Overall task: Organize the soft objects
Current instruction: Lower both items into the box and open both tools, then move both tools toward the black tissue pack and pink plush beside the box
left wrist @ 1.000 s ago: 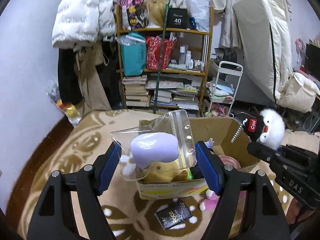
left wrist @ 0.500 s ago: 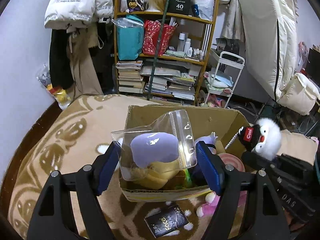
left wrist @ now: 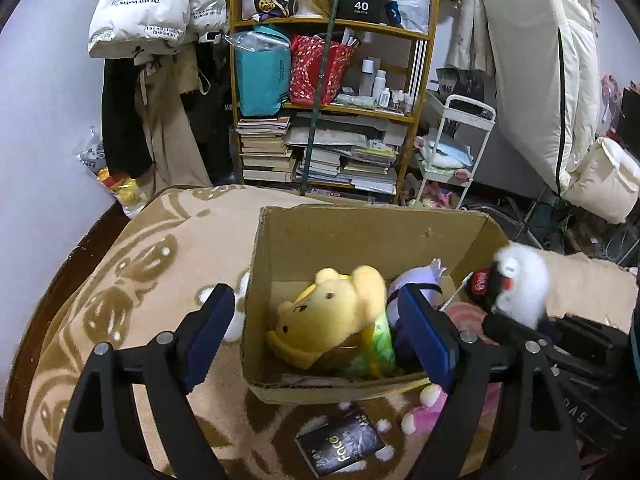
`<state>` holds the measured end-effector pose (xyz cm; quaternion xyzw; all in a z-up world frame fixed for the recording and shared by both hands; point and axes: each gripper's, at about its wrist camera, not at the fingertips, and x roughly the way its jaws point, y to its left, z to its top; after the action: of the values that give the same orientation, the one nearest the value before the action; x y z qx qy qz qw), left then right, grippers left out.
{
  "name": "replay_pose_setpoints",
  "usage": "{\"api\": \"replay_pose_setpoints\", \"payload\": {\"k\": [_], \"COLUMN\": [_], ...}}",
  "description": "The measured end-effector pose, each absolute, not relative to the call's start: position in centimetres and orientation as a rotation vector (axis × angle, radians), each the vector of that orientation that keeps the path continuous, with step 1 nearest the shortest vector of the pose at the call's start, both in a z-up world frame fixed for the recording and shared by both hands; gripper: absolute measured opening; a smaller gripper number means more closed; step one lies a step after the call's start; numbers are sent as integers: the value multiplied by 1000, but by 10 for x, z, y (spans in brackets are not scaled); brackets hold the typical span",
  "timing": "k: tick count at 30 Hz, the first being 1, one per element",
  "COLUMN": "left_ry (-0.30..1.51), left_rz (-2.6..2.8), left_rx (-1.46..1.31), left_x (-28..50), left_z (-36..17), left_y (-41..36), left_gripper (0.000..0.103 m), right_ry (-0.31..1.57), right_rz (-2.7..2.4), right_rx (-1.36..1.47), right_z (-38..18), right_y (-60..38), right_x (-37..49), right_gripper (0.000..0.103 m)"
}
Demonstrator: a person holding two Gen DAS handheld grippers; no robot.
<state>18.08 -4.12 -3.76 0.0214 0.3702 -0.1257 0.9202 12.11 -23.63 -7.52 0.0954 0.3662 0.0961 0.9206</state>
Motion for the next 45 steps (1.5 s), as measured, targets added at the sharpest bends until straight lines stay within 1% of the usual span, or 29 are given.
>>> {"api": "replay_pose_setpoints", "payload": {"k": [2,5,7,8,10,12,14,17,18,20,24,29,45], "left_ry": [765,766,750,745,747,752,761,759,756,753,773,809,928], "left_rz": [-248,-241,-229,-221,-215,-212,-211,-205,-201,-197,-189,-181,-160], "left_rx": [49,41,53,67,81,81,77,80,84,88,81,73,35], "left_x": [179,176,172,169,165,160,155,145,142,135,124,116,99], "left_z": [-37,-33,-30,-29,-28,-26,-26,-23,-21,-20,-20,-21,-43], "left_y": [-40,-35,-34,-34,-33,-31,-29,-26,-26,-25,-22,-17,0], "left_gripper": [83,88,89,89,90,90,91,93,96,98,99,99,99], "right_ry": [747,738,732,730,723,724,727,724,723,722,731,746,808], "right_rz": [190,178,163,158,148,142,137,139,139,138,132,121,87], "right_rx": [207,216,225,231,242,246,249,253,251,242,224,239,180], "right_z": [-73,-71,-69,-68,-66,-64,-63,-60,-60,-58,-57,-60,-74], "right_y": [-238,-240,-243,-245,-247,-248,-249,-248,-247,-244,-241,-241,-227], "right_x": [118,114,111,109,106,102,97,89,87,82,73,57,44], "right_gripper": [30,36,43,50,57,61,73,84,88,93,99,103,103]}}
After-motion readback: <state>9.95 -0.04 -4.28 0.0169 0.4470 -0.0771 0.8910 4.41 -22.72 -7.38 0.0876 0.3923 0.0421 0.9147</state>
